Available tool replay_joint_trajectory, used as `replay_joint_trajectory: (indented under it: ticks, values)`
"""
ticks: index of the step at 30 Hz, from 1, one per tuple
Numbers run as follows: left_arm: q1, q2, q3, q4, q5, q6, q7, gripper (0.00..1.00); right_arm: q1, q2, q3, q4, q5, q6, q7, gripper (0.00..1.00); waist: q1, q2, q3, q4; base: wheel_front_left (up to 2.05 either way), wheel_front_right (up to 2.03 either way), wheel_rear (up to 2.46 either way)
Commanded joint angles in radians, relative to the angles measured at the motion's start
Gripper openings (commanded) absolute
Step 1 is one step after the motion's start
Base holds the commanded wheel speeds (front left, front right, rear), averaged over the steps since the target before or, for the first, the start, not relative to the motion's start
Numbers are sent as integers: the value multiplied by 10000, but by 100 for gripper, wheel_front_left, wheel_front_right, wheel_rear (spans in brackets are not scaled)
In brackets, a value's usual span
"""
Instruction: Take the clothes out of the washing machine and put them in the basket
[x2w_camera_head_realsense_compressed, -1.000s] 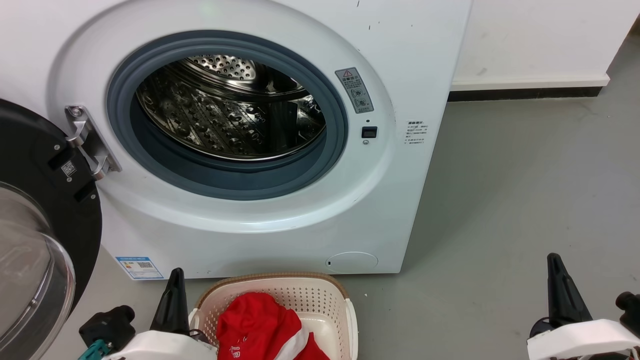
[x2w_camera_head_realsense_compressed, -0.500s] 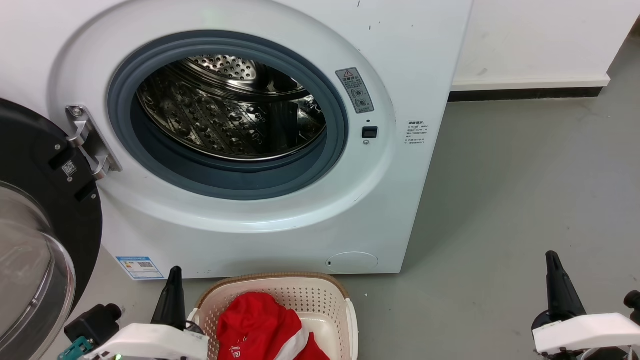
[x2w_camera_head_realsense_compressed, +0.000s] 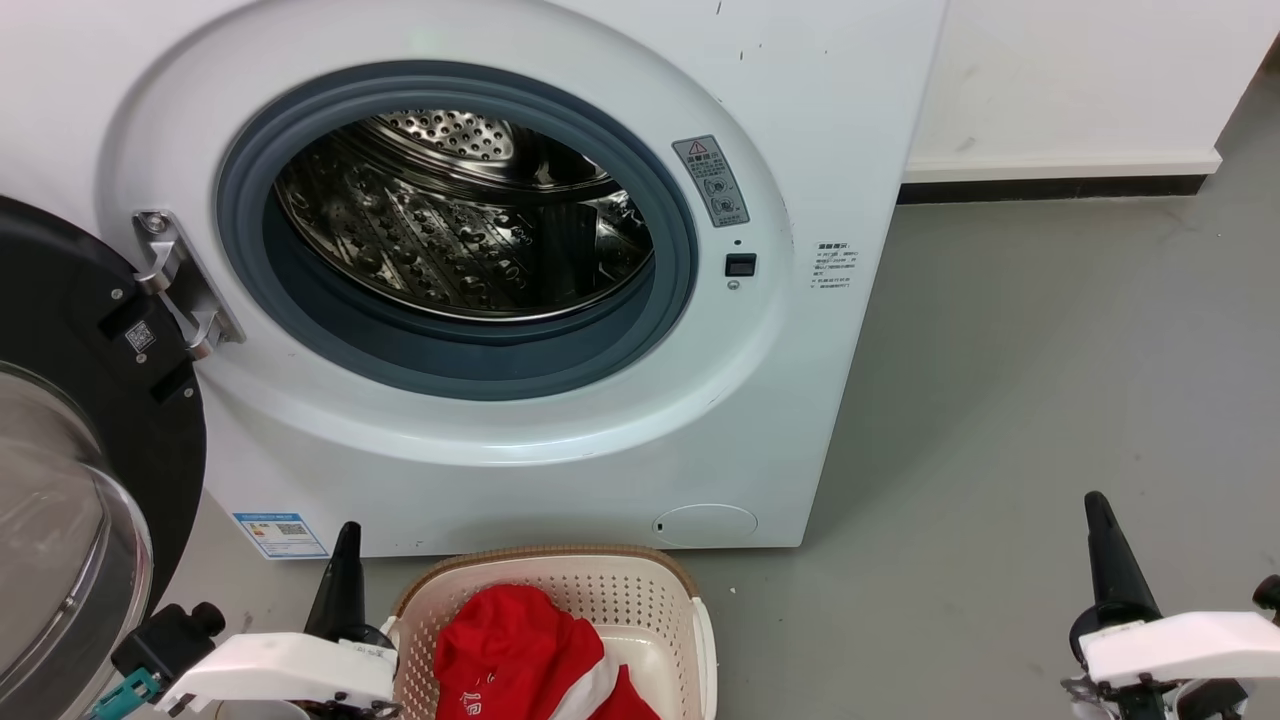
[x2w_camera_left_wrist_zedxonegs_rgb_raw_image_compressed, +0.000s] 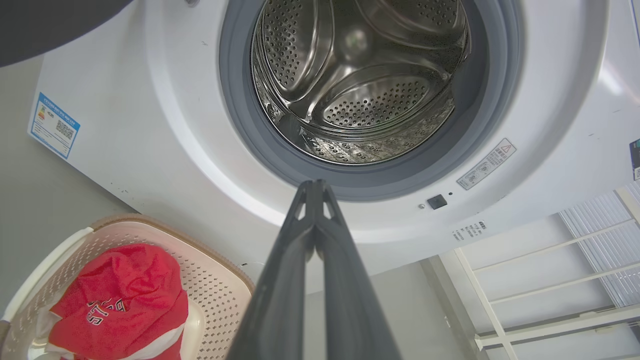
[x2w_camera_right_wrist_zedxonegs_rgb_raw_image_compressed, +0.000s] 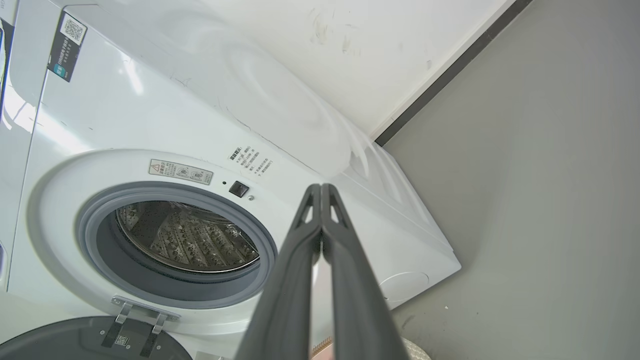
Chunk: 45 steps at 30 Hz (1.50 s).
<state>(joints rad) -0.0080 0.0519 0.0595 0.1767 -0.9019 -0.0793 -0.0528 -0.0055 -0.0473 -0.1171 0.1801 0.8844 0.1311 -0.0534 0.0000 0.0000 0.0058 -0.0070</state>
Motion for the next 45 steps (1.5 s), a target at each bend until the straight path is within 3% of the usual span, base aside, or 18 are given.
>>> replay_joint_trajectory:
  ticks: [1, 45]
  values:
    - [-292, 4, 69, -13, -652, -107, 151, 0, -341, -32, 5, -10, 674, -1, 141, 0, 0, 0, -1, 4, 0, 0, 0]
    - [-844, -13, 407, 477, -5078, -399, 1217, 0, -873, -40, 30, 443, 5209, -4, 1212, 0, 0, 0, -17, 45, 0, 0, 0]
